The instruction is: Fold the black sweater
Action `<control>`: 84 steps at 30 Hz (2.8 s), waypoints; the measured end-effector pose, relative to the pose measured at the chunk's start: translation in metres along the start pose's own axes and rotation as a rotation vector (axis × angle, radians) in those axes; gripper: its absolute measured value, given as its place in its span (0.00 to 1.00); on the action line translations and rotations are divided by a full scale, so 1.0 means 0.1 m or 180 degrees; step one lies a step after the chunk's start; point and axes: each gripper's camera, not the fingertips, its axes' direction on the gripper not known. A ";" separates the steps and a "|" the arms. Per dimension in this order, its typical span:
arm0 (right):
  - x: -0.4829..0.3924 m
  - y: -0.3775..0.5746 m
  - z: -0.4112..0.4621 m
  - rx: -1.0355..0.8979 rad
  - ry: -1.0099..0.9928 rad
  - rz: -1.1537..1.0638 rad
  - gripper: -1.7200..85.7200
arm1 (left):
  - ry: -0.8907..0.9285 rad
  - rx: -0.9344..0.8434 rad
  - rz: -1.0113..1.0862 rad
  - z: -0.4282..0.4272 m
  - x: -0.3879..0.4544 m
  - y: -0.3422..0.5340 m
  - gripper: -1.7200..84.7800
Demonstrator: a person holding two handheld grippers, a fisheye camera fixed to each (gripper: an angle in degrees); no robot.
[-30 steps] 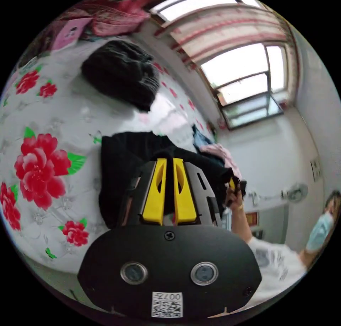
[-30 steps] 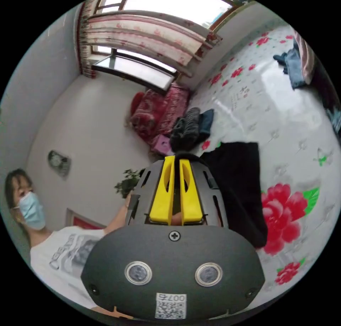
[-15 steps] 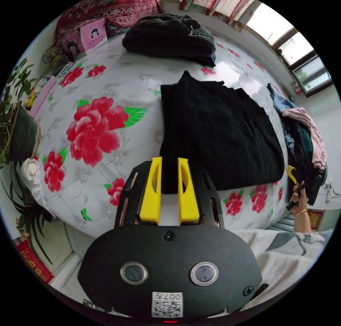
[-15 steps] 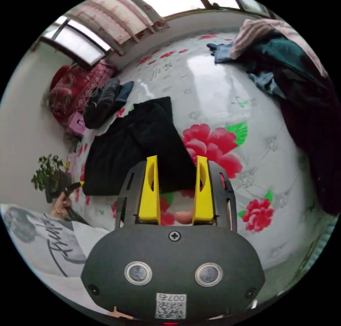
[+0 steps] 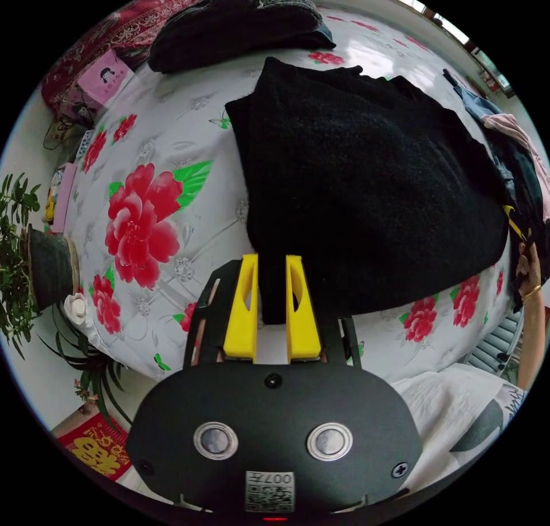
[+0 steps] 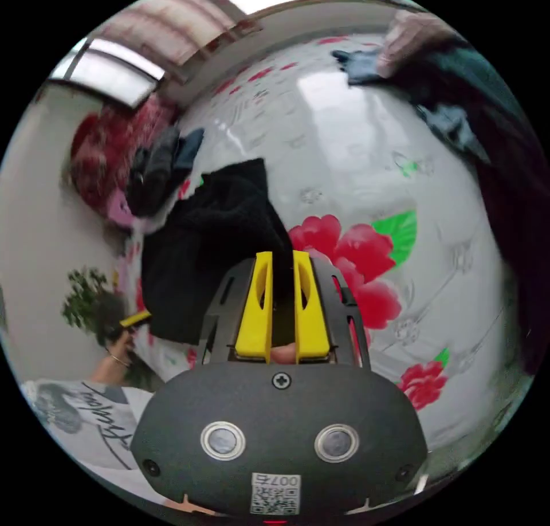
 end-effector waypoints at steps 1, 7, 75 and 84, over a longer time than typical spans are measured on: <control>0.23 0.11 -0.05 0.0077 -0.0185 0.0275 0.09 | 0.0011 -0.0002 -0.0020 0.01 0.01 0.00 0.10; 1.04 0.89 -0.43 0.0692 -0.0768 0.1215 0.12 | 0.0040 -0.0078 -0.0072 0.08 0.05 -0.02 0.10; -0.54 0.10 1.93 -0.0635 -0.2287 0.0566 0.08 | 0.3340 0.0298 -0.0964 1.76 -3.34 1.51 0.11; -1.33 -0.36 1.12 0.0090 -0.3479 0.0376 0.07 | 0.3715 0.1463 -0.0123 0.08 -3.73 0.21 0.10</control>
